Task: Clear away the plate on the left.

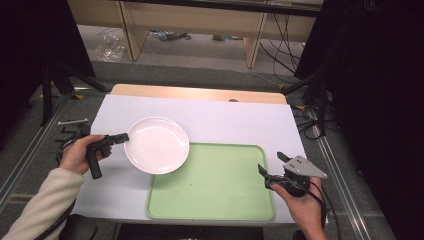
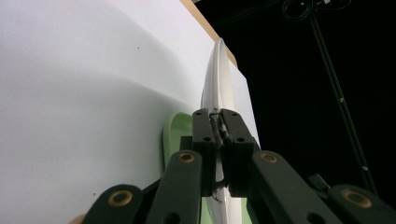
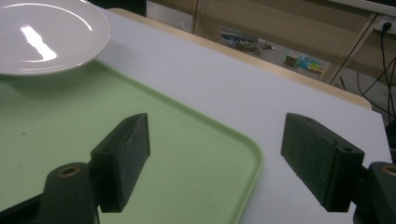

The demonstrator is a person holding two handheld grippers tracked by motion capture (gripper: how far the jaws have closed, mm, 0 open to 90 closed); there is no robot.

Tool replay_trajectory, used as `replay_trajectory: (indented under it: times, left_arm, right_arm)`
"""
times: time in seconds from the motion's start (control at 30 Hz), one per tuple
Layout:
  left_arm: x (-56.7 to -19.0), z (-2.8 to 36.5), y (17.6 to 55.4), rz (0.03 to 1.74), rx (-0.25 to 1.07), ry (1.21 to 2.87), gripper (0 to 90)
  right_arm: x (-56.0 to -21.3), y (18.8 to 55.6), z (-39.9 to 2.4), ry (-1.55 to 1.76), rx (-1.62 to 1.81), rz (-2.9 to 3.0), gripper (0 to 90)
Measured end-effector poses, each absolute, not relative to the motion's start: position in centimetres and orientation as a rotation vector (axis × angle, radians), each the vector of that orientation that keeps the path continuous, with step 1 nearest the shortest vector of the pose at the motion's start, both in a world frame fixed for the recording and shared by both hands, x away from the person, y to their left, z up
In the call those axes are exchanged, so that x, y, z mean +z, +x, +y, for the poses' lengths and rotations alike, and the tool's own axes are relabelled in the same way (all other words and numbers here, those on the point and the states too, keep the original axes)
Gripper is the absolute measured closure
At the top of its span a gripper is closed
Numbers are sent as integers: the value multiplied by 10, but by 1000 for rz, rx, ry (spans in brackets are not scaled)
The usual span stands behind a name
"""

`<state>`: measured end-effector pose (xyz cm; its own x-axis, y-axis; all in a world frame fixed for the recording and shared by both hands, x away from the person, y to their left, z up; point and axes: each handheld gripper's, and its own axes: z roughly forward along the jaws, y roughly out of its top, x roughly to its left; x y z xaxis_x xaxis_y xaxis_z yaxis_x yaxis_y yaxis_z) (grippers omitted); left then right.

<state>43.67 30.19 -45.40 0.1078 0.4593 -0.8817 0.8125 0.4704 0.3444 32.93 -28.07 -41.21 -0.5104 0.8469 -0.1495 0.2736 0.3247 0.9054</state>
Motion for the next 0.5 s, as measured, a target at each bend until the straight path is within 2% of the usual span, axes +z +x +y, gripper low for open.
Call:
replay_trajectory:
  times: [0.5]
  left_arm:
    - [-454, 294, 439, 1528, -386, 1174, 847]
  right_arm:
    - [-412, 328, -280, 999, 1170, 1970, 246]
